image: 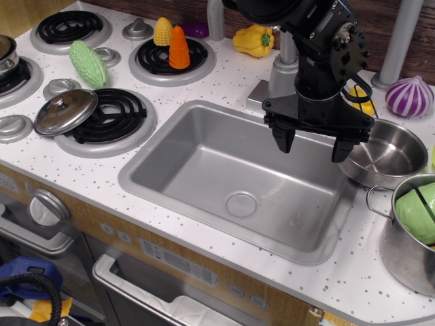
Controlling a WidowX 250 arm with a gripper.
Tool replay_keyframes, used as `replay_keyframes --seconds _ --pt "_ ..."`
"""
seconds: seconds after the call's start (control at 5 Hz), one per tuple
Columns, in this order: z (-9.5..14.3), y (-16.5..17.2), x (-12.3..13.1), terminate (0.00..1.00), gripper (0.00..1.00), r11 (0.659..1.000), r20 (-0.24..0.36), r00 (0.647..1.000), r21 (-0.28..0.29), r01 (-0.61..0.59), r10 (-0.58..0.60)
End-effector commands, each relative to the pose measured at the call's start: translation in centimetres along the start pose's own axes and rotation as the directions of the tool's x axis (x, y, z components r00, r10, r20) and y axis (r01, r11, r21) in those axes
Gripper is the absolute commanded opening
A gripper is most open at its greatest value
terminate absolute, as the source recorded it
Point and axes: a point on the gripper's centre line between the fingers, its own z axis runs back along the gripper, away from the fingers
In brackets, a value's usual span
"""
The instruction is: Put pan in sink
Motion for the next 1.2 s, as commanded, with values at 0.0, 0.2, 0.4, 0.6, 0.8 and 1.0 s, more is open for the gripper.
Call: replay_keyframes --seconds 0.0,0.2,0.4,0.6,0.8,1.0 --pt "0.0 0.0 0.0 0.0 1.0 1.0 0.0 1.0 0.0 0.0 0.0" --pt "0.6 -0.8 1.1 0.0 1.0 0.999 -0.001 0.999 -0.026 -0.033 0.033" --pt "1.6 -1.1 2.2 0.0 1.0 0.994 -0.001 0.998 -0.092 -0.056 0.056" --pt "1.0 -1.8 3.3 0.0 1.0 0.995 0.017 0.999 -0.088 -0.047 0.049" --pt "-0.9 -1.5 3.8 0.0 1.0 0.995 0.044 0.998 -0.094 -0.033 0.037" --pt "-2.5 -1.0 3.8 0.0 1.0 0.992 0.061 0.997 -0.122 -0.032 0.04"
